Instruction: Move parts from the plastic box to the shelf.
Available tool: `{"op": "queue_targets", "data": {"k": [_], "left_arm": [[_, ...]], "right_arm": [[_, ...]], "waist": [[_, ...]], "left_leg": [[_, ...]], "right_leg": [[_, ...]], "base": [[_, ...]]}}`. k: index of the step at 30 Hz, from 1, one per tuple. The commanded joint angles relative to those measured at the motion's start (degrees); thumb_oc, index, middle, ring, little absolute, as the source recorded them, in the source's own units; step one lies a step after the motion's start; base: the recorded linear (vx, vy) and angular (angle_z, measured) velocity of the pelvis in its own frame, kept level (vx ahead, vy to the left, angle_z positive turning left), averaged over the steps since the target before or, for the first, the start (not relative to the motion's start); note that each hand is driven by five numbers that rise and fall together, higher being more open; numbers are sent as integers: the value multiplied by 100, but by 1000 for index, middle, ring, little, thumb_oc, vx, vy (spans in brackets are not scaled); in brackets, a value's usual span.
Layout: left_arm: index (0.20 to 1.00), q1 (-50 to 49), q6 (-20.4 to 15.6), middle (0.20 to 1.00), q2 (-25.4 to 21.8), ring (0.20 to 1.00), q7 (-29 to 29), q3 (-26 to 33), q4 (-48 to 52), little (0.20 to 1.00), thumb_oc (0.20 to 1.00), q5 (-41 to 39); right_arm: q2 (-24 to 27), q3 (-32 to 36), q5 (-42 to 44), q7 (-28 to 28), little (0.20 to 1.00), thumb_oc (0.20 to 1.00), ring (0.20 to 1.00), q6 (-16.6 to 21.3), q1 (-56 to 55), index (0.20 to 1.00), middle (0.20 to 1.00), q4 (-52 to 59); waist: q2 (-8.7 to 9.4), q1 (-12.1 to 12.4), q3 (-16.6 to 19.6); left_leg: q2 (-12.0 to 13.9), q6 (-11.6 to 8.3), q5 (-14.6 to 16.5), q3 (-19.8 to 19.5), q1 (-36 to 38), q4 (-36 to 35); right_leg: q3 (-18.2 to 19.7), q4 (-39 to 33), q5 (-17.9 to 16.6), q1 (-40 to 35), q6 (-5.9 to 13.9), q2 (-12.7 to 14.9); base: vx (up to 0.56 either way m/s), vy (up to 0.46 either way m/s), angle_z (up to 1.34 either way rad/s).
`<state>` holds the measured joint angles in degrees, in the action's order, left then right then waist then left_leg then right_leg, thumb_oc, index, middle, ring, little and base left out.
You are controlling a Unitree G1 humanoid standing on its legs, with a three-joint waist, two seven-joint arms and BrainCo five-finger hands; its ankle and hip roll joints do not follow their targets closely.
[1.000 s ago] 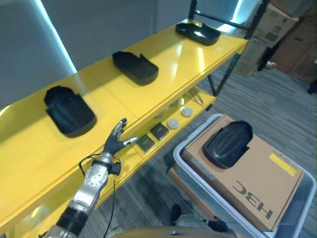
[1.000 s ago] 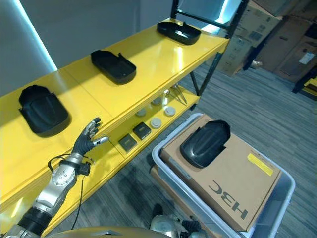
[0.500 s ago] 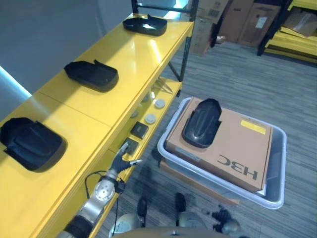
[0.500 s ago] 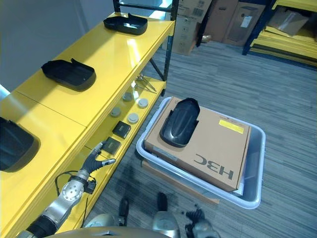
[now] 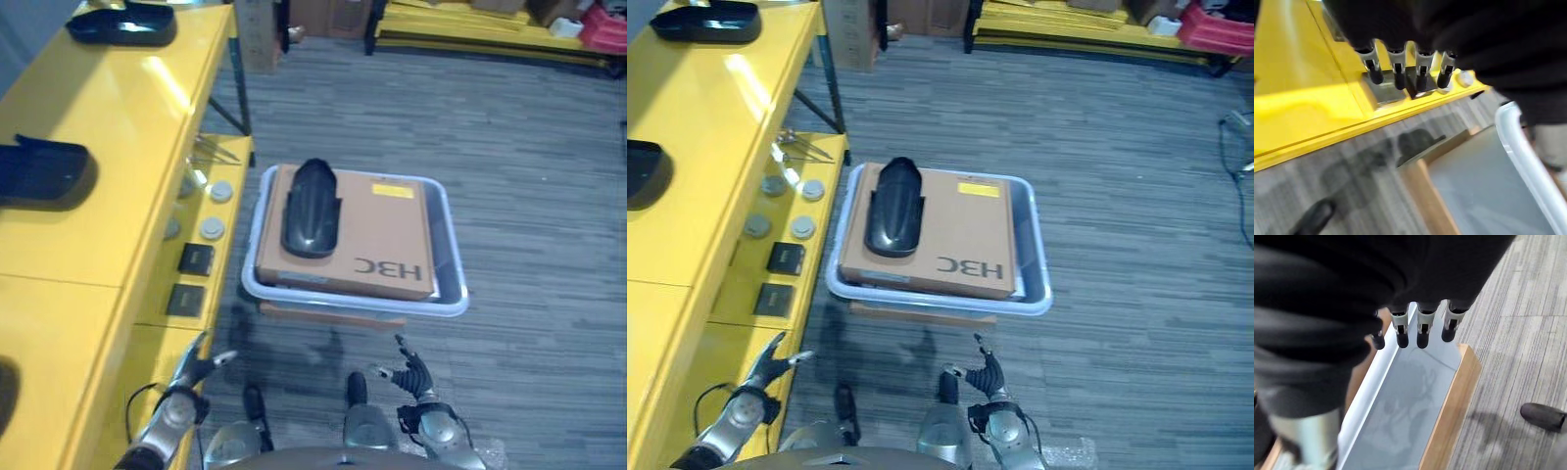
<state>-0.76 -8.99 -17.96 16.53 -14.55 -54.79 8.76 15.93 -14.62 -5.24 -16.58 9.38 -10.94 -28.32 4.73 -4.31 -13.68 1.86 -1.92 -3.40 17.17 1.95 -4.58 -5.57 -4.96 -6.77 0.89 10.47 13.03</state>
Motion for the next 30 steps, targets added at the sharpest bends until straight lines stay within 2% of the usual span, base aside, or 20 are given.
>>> {"op": "queue_targets", "data": {"k": [1,2,3,6,9,14,16,21,30], "left_arm": [[1000,62,-42,1000,290,1000,373,-33,-166,1000,1000,92],[1000,55,7,1000,455,1000,448,206,-669,1000,1000,-2],[1000,62,0,1000,464,1000,451,207,-682,1000,1000,0],[1000,176,124,1000,613,1000,555,315,-1092,1000,1000,18],[1000,225,142,1000,615,1000,577,155,-1060,1000,1000,157],[1000,216,97,1000,599,1000,613,68,-772,1000,1000,-64],[1000,210,77,1000,586,1000,635,40,-708,1000,1000,-72],[1000,369,-1,1000,436,1000,746,-193,-511,1000,1000,-322],[1000,762,10,1000,381,1000,788,-680,-522,1000,1000,-242]], "right_arm": [[551,129,-502,10,1000,1000,1000,371,-221,1000,1000,666],[860,180,-648,71,1000,1000,1000,557,-399,1000,1000,1467],[867,183,-647,74,1000,1000,1000,553,-403,1000,1000,1477],[1208,455,-528,-264,1000,1000,1000,822,89,1000,1000,2887],[1409,538,-801,-585,1000,1000,1000,792,633,1000,1000,3111],[1442,507,-1006,-1000,1000,1000,1000,315,1930,1000,1000,2495],[1416,536,-1021,-1130,1000,1000,1000,273,2179,1000,1000,2354],[1574,300,-1107,-1701,1000,1000,1000,-237,3880,1000,1000,753],[1760,-8,-968,-2008,1000,1000,1000,-584,5388,1000,1000,-955]], "waist": [[-178,-49,123],[-200,-79,140],[-207,-85,140],[-370,-95,52],[-438,-6,13],[-511,248,-73],[-517,291,-106],[-622,639,-335],[-710,878,-453]], "left_leg": [[302,-149,45,-507,-156,-42],[338,-190,48,-496,-125,-42],[340,-191,48,-500,-126,-42],[466,-281,-30,-562,-218,-42],[515,-303,-65,-637,-322,-42],[516,-308,-120,-834,-465,-42],[505,-308,-128,-873,-495,-42],[394,-332,-231,-1143,-896,-42],[264,-365,-333,-1469,-1313,-42]], "right_leg": [[-1,22,-105,200,193,-125],[-50,-4,-85,192,188,-151],[-55,-4,-84,190,188,-153],[-150,-4,-20,268,140,-250],[-230,-4,13,307,120,-275],[-395,-4,17,295,95,-254],[-436,-4,3,297,98,-237],[-625,-4,-121,484,121,-124],[-894,-4,-208,654,154,-13]], "base": [[119,-188,-44],[48,-73,-21],[63,-147,-3],[23,-102,-11],[0,-59,17],[-9,-29,27],[-20,-3,36],[-79,25,22],[-11,30,35]]}}
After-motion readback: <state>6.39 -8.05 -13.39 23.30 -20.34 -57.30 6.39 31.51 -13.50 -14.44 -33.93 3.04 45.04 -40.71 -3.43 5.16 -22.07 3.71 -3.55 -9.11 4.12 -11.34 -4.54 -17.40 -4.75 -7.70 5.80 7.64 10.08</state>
